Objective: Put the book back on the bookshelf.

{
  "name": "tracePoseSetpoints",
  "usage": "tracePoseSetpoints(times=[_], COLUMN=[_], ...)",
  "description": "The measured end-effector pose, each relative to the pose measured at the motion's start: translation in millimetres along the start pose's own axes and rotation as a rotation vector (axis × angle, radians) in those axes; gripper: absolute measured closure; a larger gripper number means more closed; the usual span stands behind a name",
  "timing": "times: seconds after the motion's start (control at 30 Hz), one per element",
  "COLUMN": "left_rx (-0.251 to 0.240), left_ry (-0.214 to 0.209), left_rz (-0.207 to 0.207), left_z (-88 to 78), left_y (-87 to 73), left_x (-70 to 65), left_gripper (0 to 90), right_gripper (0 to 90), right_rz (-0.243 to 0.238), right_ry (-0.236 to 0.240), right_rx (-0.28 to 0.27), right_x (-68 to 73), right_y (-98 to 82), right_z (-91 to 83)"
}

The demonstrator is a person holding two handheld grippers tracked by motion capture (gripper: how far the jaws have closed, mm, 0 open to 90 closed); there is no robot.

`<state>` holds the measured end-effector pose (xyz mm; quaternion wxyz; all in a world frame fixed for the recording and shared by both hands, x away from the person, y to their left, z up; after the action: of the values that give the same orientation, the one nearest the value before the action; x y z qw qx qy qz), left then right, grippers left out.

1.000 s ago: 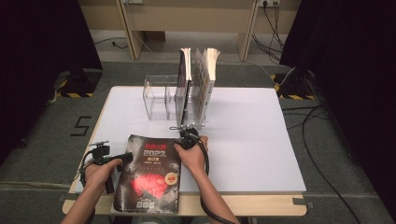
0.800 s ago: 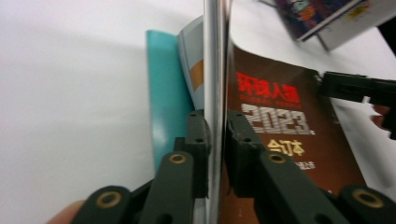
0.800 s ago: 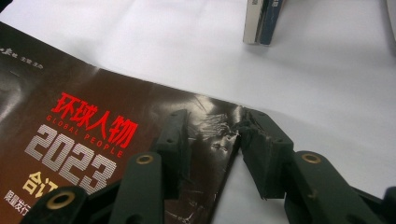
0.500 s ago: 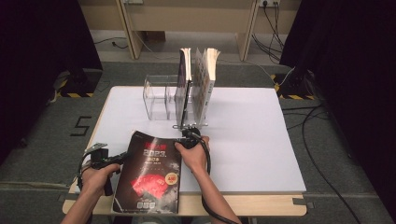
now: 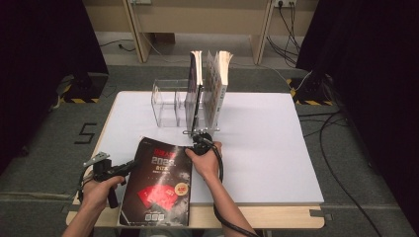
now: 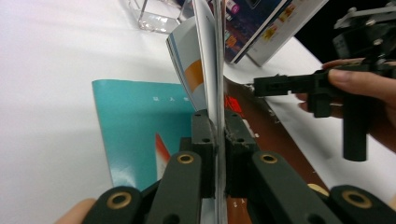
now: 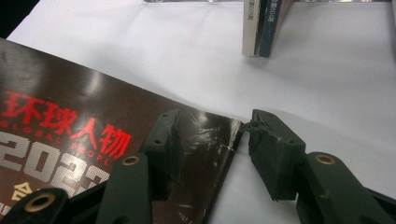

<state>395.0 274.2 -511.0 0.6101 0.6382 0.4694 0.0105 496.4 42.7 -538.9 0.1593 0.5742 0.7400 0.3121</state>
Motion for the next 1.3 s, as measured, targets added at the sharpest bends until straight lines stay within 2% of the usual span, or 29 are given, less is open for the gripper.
tracePoseSetpoints(times=[0.23,0.4,0.53,0.7,0.8,1.0,1.1,1.2,1.3], left_rx=[-0.014,-0.020,-0.017,-0.009,-0.005,0.004,0.007,0.010,0.012], left_ry=[-0.011,-0.002,0.008,0.027,0.036,0.049,0.058,0.063,0.067], left_rz=[-0.002,-0.005,-0.004,0.001,-0.006,-0.007,-0.010,-0.012,-0.012], left_z=[-0.2,1.7,3.8,5.8,7.0,8.0,7.7,7.7,7.8], left_y=[-0.7,-2.1,-4.2,-6.7,-9.5,-11.2,-11.8,-12.2,-12.6], left_x=[0.5,1.6,4.6,7.1,9.8,12.1,13.9,15.2,15.6], left_gripper=[85.0,85.0,85.0,85.0,85.0,85.0,84.9,85.0,85.0], right_gripper=[55.0,65.5,72.4,79.6,80.7,81.0,74.8,71.1,71.8], right_rz=[-0.017,-0.066,-0.060,-0.036,-0.024,0.042,0.061,0.058,0.058], right_ry=[0.006,-0.027,-0.033,-0.012,-0.004,0.027,0.043,0.043,0.040], right_rx=[-0.007,-0.010,-0.011,-0.002,-0.001,0.009,0.021,0.023,0.020], right_x=[1.2,-0.8,-3.4,-3.8,-3.8,-6.2,-5.1,-2.5,-2.6], right_y=[1.7,1.4,0.6,0.6,0.2,-0.3,-0.1,0.0,-0.1], right_z=[2.7,3.6,3.6,3.5,3.6,4.3,4.4,3.8,4.0])
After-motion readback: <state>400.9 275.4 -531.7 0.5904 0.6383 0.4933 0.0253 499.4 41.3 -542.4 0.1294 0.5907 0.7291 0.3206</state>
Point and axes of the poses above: each handheld gripper's, and its own axes: z roughly forward along the jaws, y roughly out of its top, x roughly to its left, the point moved 7 cm from there along z, roughly forward along the jaws, and after that the axes turned 15 degrees about -y, right-handed, at the moved point
